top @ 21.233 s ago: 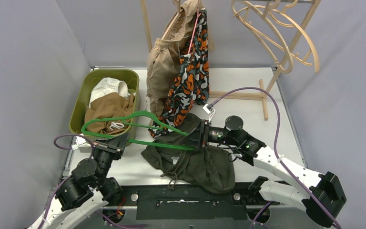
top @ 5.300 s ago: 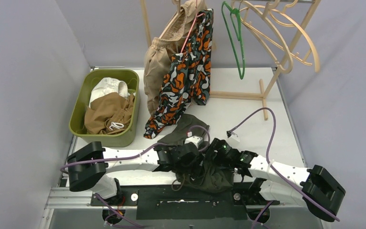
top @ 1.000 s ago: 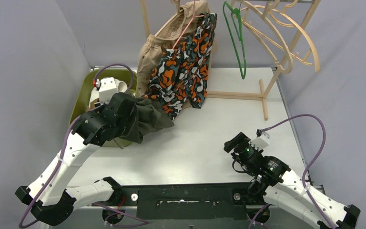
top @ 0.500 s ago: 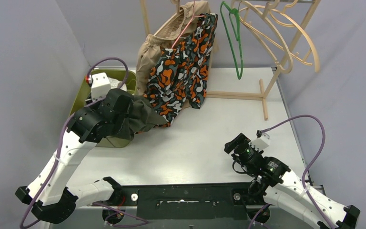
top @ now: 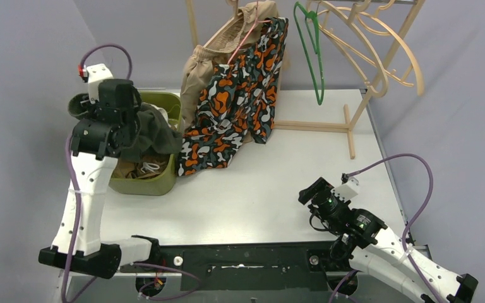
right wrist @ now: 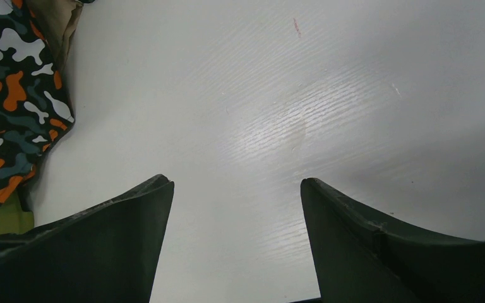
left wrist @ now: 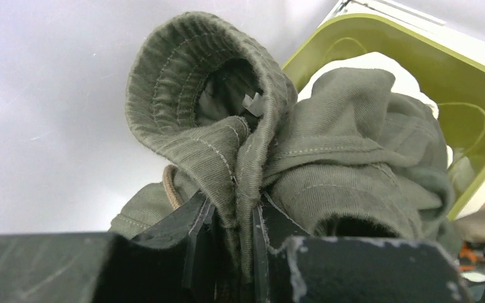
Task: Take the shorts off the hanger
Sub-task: Place the shorts in the basket.
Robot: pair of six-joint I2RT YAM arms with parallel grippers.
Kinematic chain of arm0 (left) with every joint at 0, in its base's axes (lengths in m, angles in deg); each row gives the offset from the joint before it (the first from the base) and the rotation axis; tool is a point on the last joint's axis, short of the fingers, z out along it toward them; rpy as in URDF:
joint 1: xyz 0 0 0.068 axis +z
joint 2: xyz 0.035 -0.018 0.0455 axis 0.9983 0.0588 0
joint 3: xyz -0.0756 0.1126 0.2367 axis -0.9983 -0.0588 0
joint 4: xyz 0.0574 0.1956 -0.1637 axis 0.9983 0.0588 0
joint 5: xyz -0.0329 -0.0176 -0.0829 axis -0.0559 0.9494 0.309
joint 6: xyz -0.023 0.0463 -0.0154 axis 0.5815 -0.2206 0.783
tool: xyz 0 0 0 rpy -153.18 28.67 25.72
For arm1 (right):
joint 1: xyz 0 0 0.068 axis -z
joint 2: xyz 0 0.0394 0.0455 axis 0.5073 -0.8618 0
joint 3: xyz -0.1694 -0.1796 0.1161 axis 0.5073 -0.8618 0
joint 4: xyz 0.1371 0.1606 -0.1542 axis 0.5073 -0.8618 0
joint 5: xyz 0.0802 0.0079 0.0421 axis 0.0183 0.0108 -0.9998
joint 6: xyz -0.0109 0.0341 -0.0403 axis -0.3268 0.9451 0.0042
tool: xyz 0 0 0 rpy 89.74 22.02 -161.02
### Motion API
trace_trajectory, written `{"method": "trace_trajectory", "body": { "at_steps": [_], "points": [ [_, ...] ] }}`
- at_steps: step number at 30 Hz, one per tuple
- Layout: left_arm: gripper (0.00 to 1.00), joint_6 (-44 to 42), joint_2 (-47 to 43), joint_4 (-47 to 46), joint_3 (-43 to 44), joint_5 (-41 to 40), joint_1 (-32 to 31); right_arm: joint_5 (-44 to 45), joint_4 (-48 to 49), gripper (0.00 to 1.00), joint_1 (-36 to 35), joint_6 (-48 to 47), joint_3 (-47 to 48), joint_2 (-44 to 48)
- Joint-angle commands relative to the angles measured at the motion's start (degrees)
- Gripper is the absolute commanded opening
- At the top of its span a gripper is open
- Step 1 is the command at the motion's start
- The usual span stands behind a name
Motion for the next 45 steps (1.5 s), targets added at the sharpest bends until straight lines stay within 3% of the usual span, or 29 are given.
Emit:
{"method": "trace_trajectory", "body": {
  "at_steps": [1,7,11,16,18,23,27,30,31,33,36,40,45],
  "points": [
    [0.00,-6.27,3.55,-11.19,6.61,14.27,9.38,2.58,0.13,0.75,0.20,0.72,0.54,1.39],
    [0.00,-8.85,16.39,-8.29,21.95,21.63,15.17,3.39,-0.53,0.75,0.19,0.03,0.76,1.38],
    [0.00,-8.20,21.83,-8.77,22.02,30.83,16.83,3.39,-0.64,0.75,0.20,0.12,0.60,1.18],
    [0.00,-4.11,29.15,-12.56,8.38,31.27,19.01,3.35,-1.23,0.75,0.20,0.60,0.45,1.89],
    [0.00,-2.39,33.28,-10.43,5.48,39.68,21.63,3.24,-1.72,0.75,0.23,0.66,0.40,2.42],
    [0.00,-0.67,35.96,-16.99,-7.86,45.15,22.19,3.56,-3.82,0.76,0.20,1.48,0.25,4.07],
    [0.00,-0.68,38.52,-16.01,-10.06,47.51,22.09,3.74,-4.86,0.76,0.20,1.57,0.63,5.19],
    [0.00,-0.63,35.58,-16.19,-9.89,46.57,22.05,3.83,-5.29,0.76,0.20,1.86,0.83,5.49],
    [0.02,-0.74,34.29,-16.20,-9.20,45.97,22.11,3.75,-5.29,0.76,0.22,1.92,0.92,5.44],
    [0.17,-0.95,31.85,-14.81,-6.80,44.45,22.16,3.57,-5.34,0.76,0.20,2.08,1.07,5.32],
    [0.30,-1.00,28.05,-11.88,-1.58,42.14,22.20,3.31,-5.31,0.76,0.20,2.22,1.29,4.94],
    [0.61,-1.24,22.93,-10.25,4.40,40.77,22.42,3.05,-4.70,0.76,0.20,1.35,1.32,5.03],
    [0.68,-2.82,21.94,-9.43,10.98,41.54,22.51,2.73,-4.58,0.76,0.21,1.27,1.23,5.45]
  ]
}}
